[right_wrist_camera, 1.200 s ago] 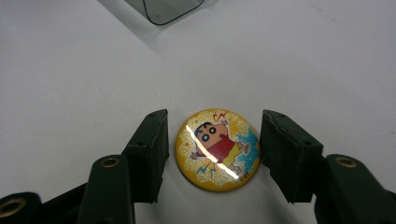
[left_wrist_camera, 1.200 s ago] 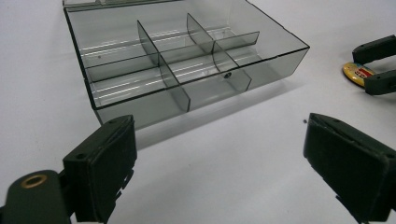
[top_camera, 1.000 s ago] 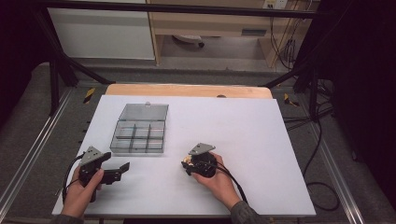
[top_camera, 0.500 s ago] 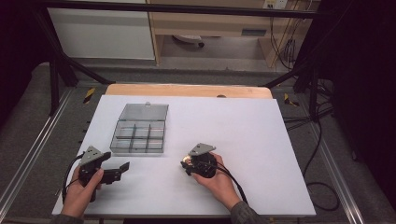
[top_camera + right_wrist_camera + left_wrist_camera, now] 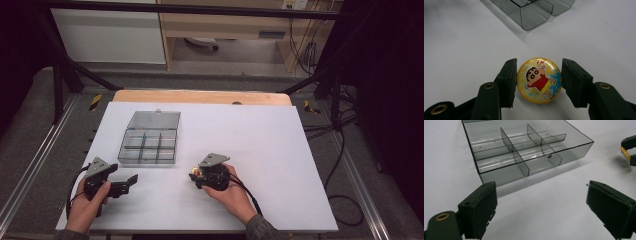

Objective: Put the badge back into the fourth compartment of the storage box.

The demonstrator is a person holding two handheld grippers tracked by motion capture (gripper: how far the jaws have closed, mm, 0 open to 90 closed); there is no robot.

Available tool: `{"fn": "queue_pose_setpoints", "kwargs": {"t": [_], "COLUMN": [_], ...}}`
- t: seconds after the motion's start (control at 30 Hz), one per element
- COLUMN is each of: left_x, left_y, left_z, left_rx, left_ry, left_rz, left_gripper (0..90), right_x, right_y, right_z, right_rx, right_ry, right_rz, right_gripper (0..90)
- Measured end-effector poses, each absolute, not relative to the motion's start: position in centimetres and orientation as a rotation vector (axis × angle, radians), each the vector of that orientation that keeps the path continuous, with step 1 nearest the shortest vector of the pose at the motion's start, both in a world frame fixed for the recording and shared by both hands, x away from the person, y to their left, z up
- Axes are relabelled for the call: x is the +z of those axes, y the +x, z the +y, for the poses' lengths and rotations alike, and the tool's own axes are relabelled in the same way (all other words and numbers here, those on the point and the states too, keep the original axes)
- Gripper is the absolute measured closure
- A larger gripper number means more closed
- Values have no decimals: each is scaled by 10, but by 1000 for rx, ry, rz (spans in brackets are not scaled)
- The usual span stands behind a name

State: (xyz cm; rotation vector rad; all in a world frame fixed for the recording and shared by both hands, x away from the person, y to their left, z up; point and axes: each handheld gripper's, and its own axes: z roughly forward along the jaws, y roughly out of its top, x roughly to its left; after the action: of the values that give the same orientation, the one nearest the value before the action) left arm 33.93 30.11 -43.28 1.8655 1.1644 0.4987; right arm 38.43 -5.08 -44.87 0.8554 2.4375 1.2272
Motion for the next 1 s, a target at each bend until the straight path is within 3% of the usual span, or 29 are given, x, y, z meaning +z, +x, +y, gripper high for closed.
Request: {"fn": "queue_pose_setpoints", "kwargs": {"t": [1.0], "left_x": [-434], "left_y": [337], "left_z": [302], "left_rx": [495], "left_ry": [1881], "left_rz": [1174], "left_gripper": [87], "right_x": [-396], "right_y": [426], "right_z": [32], "right_rx": [1364], "right_ry": [784], "right_rz": [2437], "right_gripper": [477]}}
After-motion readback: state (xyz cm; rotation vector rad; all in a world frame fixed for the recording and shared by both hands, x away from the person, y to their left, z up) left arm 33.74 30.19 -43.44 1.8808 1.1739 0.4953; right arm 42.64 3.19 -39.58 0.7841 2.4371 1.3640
